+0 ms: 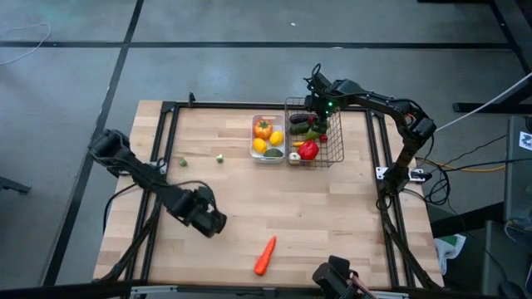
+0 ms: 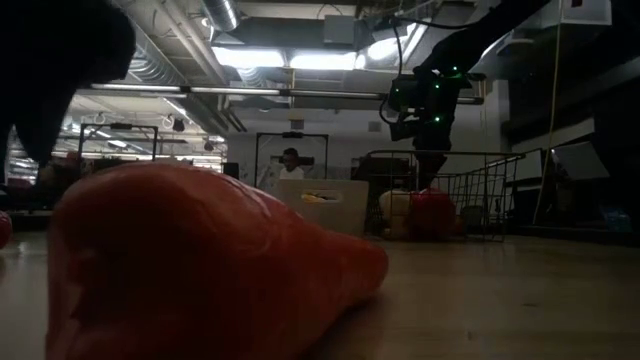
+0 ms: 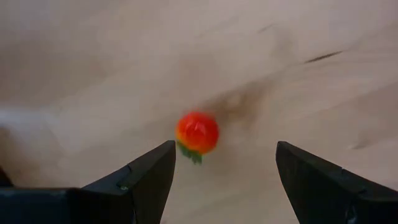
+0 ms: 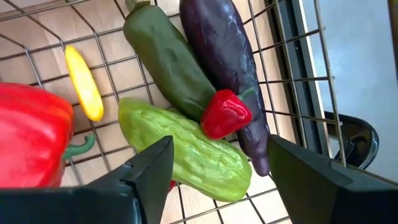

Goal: Sort produce into baskets
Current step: Put the red tomato into the white bin

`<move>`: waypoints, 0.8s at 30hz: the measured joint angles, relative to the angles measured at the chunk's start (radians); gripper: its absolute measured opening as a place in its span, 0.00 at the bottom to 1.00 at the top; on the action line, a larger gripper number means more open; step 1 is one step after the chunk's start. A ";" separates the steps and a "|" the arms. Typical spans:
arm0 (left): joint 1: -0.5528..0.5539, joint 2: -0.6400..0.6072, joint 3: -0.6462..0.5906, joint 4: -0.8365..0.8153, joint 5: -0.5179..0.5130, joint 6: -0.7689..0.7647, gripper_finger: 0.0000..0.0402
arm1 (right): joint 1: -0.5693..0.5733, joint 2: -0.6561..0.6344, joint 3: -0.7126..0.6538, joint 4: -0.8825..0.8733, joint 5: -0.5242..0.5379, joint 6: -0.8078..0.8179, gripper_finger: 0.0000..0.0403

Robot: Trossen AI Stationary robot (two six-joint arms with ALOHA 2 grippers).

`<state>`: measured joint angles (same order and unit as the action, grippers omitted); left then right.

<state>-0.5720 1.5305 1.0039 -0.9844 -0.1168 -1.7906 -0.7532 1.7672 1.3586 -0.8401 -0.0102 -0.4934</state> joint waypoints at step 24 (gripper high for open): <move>-0.002 0.197 0.000 0.009 0.034 -0.045 0.62 | 0.000 0.000 0.000 0.000 -0.001 0.002 0.63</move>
<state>-0.5743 1.7275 1.0035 -0.9753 -0.0831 -1.8351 -0.7532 1.7672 1.3586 -0.8398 -0.0109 -0.4911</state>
